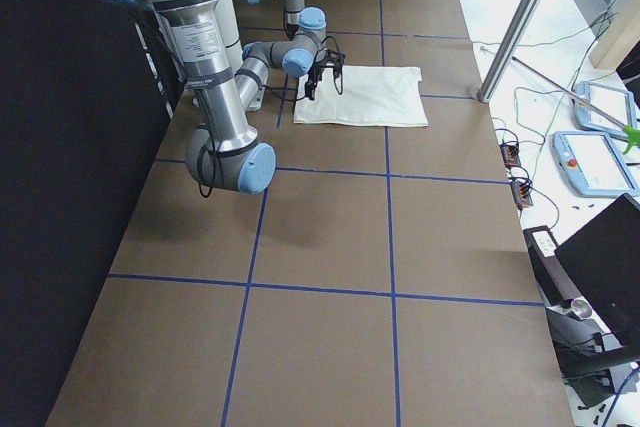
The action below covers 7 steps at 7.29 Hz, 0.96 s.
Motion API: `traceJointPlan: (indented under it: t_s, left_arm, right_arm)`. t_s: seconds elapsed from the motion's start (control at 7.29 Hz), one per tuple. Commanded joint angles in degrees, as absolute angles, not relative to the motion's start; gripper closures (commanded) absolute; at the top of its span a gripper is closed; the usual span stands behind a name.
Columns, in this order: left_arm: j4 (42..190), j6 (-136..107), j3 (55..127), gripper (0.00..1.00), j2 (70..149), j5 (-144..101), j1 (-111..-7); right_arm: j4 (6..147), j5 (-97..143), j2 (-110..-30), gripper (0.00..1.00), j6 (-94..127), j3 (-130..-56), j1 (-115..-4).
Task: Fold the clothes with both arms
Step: 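Move both grippers to the shirt's two corners nearest the robot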
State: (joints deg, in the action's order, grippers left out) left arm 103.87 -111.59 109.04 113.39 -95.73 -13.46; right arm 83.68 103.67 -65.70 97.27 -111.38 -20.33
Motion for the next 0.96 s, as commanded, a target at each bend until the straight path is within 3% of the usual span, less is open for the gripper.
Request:
traceJointPlan:
  t_s: [0.0, 0.82]
  left_arm:
    - [103.89, -111.53, 108.99, 1.00, 113.38, -95.80, -13.45]
    - [103.89, -111.53, 108.90, 1.00, 113.55, -95.89, -13.36]
  right_arm:
    - [81.47, 96.27, -66.53, 0.00, 110.34, -110.22, -14.60]
    - [81.91, 94.66, -66.18, 0.00, 115.93, -104.77, -14.41]
